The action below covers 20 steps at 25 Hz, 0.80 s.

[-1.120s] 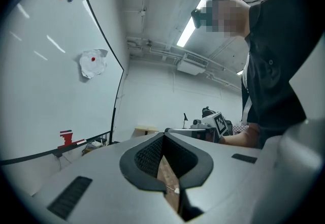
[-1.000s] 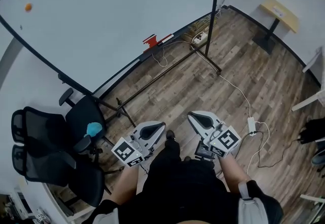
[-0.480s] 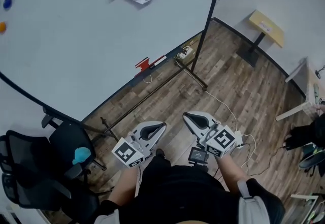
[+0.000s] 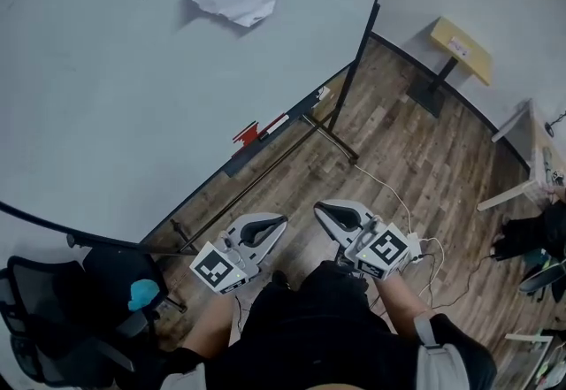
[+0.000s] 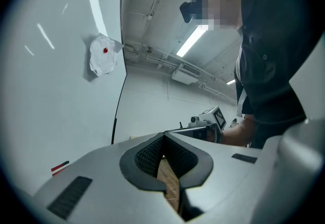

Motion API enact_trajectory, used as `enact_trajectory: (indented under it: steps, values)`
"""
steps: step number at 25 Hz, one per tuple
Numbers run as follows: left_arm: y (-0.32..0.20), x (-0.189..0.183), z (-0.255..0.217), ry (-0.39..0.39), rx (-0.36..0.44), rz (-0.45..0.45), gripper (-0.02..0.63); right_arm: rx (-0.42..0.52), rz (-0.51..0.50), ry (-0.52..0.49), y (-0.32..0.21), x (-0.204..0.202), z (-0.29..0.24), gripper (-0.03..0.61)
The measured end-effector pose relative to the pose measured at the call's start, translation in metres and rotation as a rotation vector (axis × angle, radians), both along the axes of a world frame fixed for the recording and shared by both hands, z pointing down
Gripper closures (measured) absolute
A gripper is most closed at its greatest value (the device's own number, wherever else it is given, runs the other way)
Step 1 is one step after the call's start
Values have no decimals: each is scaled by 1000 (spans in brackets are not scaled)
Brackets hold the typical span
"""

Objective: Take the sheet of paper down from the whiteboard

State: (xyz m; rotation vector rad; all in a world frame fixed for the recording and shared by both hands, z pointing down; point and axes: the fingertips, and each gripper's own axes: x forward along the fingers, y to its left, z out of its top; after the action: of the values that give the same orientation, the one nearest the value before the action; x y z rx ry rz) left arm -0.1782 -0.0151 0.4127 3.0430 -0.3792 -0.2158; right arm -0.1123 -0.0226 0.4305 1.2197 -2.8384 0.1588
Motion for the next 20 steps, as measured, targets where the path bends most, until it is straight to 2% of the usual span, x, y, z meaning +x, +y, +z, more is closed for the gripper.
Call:
enact_trajectory:
  steps: [4, 7, 17, 20]
  values:
    - [-28, 15, 3, -31, 2, -8, 601, 3, -18, -17, -34, 12, 1, 558]
    - [-53, 26, 2, -51, 18, -36, 601, 18, -69, -35, -65, 17, 1, 557]
    - [-157, 60, -39, -45, 49, -245, 603, 115, -303, -79, -173, 47, -36, 557]
    - [-174, 67, -55, -63, 99, -302, 603, 151, -360, -95, -193, 57, -49, 558]
